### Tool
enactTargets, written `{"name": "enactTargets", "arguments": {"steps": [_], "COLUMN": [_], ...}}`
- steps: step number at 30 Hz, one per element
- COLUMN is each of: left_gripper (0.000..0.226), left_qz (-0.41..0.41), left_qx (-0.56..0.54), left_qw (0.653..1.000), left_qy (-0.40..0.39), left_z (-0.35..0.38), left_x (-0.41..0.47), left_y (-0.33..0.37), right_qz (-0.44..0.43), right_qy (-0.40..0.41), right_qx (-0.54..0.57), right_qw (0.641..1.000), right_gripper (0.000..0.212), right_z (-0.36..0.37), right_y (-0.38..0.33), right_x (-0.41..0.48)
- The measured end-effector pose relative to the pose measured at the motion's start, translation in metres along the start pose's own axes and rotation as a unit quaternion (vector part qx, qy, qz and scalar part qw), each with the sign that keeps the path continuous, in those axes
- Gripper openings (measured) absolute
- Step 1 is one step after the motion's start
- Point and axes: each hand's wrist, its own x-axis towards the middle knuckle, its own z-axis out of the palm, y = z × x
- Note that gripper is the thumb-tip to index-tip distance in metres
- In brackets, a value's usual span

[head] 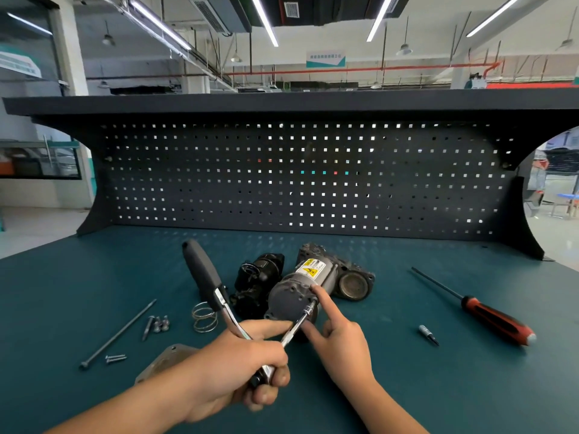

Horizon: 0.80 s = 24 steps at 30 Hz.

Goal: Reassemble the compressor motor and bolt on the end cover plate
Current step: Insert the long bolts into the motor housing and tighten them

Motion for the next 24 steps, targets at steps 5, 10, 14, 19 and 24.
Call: {"name": "enactTargets", "arguments": {"steps": [5, 10, 14, 19, 24], "left_gripper": [0.048, 0.055, 0.055, 0.065, 0.055], "left_qz": [0.014, 0.031, 0.028, 0.029, 0.028], "left_qx": [0.0, 0.042, 0.026, 0.002, 0.012], "left_qw": [0.999, 0.997, 0.999, 0.999, 1.0], "left_qy": [-0.042, -0.048, -0.018, 0.018, 0.006], "left_z": [0.003, 0.007, 0.008, 0.011, 0.01], "left_x": [-0.001, -0.002, 0.001, 0.004, 0.002], "left_y": [0.002, -0.005, -0.007, -0.009, -0.005], "right_qz": [0.005, -0.004, -0.016, -0.027, -0.025], "right_qy": [-0.006, 0.007, 0.016, 0.026, 0.03], "right_qx": [0.001, 0.014, 0.01, 0.008, 0.019], "right_qw": [1.0, 1.0, 1.0, 0.999, 0.999], "right_gripper": [0.061, 0.06, 0.062, 0.065, 0.065], "right_z": [0.001, 0.003, 0.004, 0.002, 0.001], "right_y": [0.001, 0.005, 0.007, 0.006, 0.005], "right_x": [0.003, 0.004, 0.005, 0.003, 0.003]}}
